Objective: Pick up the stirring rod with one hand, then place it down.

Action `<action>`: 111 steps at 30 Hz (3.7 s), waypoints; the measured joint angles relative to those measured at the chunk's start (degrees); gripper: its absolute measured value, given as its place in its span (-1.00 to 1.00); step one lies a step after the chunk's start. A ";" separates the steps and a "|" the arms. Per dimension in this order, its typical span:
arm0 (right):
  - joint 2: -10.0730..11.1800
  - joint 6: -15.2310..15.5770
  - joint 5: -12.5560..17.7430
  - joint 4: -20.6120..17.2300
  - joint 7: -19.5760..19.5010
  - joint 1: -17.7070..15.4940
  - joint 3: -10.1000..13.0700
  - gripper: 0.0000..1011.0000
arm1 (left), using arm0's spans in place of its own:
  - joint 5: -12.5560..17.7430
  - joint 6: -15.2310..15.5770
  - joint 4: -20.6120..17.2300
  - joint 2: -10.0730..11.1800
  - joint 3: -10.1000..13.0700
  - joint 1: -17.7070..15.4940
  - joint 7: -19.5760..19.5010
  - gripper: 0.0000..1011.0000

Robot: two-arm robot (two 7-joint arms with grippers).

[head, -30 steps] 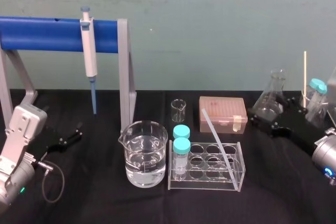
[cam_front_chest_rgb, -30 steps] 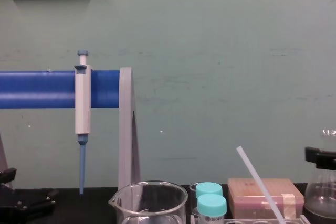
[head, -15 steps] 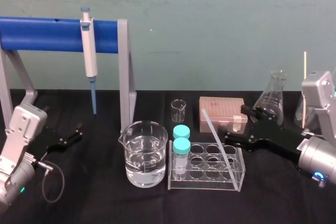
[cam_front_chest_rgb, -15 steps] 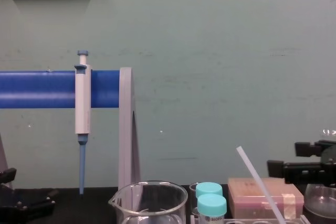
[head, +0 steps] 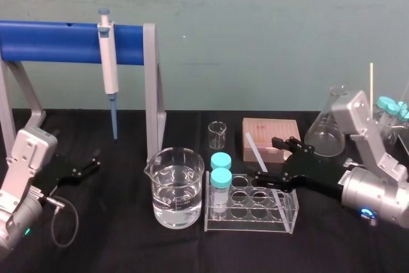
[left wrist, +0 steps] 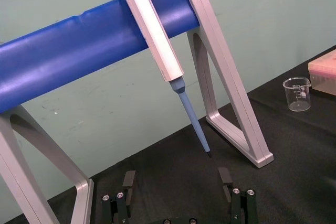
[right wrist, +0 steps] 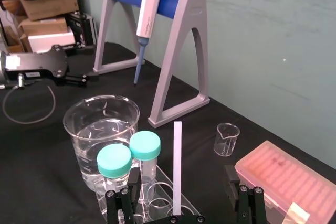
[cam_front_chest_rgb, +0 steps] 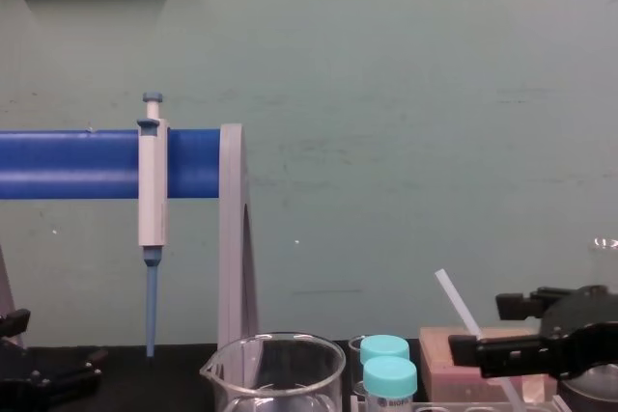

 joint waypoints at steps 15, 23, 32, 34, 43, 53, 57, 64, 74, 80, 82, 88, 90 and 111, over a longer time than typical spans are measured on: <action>-2.77 1.48 -2.70 3.61 0.46 3.12 -1.75 0.98 | 0.00 0.00 0.00 0.00 0.00 0.00 0.00 0.98; -2.74 1.48 -2.71 3.59 0.47 3.10 -1.70 0.98 | 0.00 0.00 0.00 0.00 0.00 0.00 0.00 0.98; -2.68 1.44 -2.55 3.51 0.45 2.99 -1.64 0.62 | 0.00 0.00 0.00 0.00 0.00 0.00 0.00 0.98; -2.67 1.44 -2.53 3.50 0.45 2.98 -1.63 0.48 | 0.00 0.00 0.00 0.00 0.00 0.00 0.00 0.98; -2.63 1.38 -2.49 3.44 0.44 2.94 -1.58 -0.03 | 0.00 0.00 0.00 0.00 0.00 0.00 0.00 0.98; -2.60 1.35 -2.46 3.42 0.42 2.90 -1.56 -0.66 | 0.00 0.00 0.00 0.00 0.00 0.00 0.00 0.98; -2.60 1.35 -2.45 3.42 0.40 2.90 -1.56 -0.85 | 0.00 0.00 0.00 0.00 0.00 0.00 0.00 0.98; -2.80 0.71 -2.36 3.43 0.38 2.56 -1.31 -0.86 | 0.00 0.00 0.00 0.00 0.00 0.00 0.00 0.98; -4.72 -8.85 -0.82 3.40 -0.06 -0.55 2.01 -0.86 | 0.00 0.00 0.00 0.00 0.00 0.00 0.00 0.98; -5.70 -16.61 0.46 3.78 0.98 -3.45 4.54 -0.86 | 0.00 0.00 0.00 0.00 0.00 0.00 0.00 0.98; -5.84 -17.98 1.04 3.88 1.63 -4.10 5.07 -0.86 | 0.00 0.00 0.00 0.00 0.00 0.00 0.00 0.98; -6.15 -21.33 3.27 3.69 3.90 -6.26 6.89 -0.86 | 0.00 0.00 0.00 0.00 0.00 0.00 0.00 0.98; -6.16 -21.75 3.48 3.47 4.13 -6.51 7.24 -0.86 | 0.00 0.00 0.00 0.00 0.00 0.00 0.00 0.98; -7.30 -24.44 7.83 -0.34 5.50 0.46 12.29 -0.86 | 0.00 0.00 0.00 0.00 0.00 0.00 0.00 0.98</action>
